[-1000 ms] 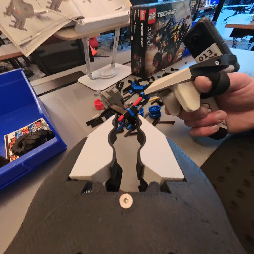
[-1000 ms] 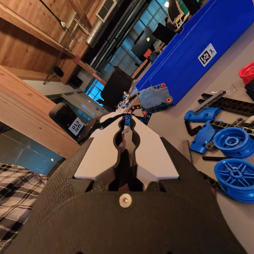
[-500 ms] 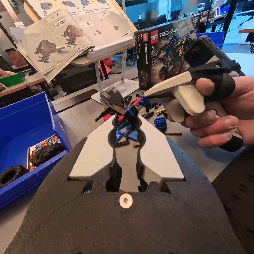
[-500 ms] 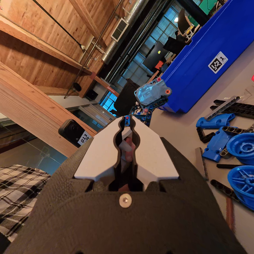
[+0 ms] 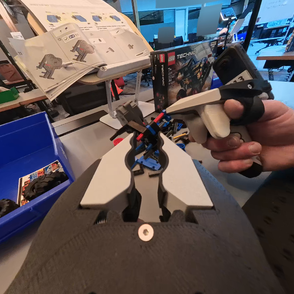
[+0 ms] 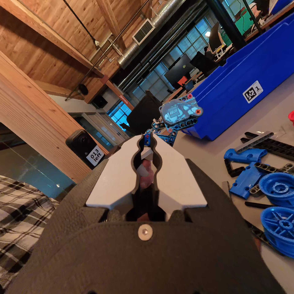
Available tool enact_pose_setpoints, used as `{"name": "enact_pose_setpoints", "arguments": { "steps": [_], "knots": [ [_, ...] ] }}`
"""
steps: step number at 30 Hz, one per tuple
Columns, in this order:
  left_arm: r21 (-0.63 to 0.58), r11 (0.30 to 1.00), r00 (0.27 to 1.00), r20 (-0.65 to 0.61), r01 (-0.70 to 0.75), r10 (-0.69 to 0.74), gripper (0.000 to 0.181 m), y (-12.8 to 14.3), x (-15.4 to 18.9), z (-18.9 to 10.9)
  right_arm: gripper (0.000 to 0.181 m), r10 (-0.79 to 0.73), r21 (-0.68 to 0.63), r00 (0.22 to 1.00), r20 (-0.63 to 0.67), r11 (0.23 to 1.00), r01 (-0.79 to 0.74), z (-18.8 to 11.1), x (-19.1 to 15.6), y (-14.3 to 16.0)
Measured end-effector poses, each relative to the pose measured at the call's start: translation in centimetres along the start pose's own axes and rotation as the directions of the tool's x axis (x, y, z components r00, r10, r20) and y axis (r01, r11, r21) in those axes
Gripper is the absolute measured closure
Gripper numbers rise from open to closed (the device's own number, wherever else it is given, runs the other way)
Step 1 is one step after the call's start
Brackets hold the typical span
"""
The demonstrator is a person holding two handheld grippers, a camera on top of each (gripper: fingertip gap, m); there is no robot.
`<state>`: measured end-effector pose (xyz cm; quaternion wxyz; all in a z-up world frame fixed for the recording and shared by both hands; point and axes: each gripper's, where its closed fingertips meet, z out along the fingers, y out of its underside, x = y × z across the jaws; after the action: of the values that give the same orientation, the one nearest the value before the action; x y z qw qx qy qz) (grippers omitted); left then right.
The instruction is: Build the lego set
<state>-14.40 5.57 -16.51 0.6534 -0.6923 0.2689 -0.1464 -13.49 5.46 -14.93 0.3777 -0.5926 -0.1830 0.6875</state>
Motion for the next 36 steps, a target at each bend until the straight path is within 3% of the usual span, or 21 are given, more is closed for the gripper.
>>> {"name": "enact_pose_setpoints", "arguments": {
  "steps": [16,36],
  "knots": [
    [0.045,0.990,0.991,-0.006,-0.132,0.132,0.159,-1.2,0.5,-0.8,0.176,-0.230,-0.095,0.973,-0.014,0.969,0.227,0.1,-1.4,0.3],
    [0.141,0.988,0.995,-0.060,-0.066,0.075,0.160,-2.3,0.6,-1.8,0.176,-0.161,-0.042,0.977,0.138,0.985,0.169,0.4,-3.8,0.2]
  ]
}}
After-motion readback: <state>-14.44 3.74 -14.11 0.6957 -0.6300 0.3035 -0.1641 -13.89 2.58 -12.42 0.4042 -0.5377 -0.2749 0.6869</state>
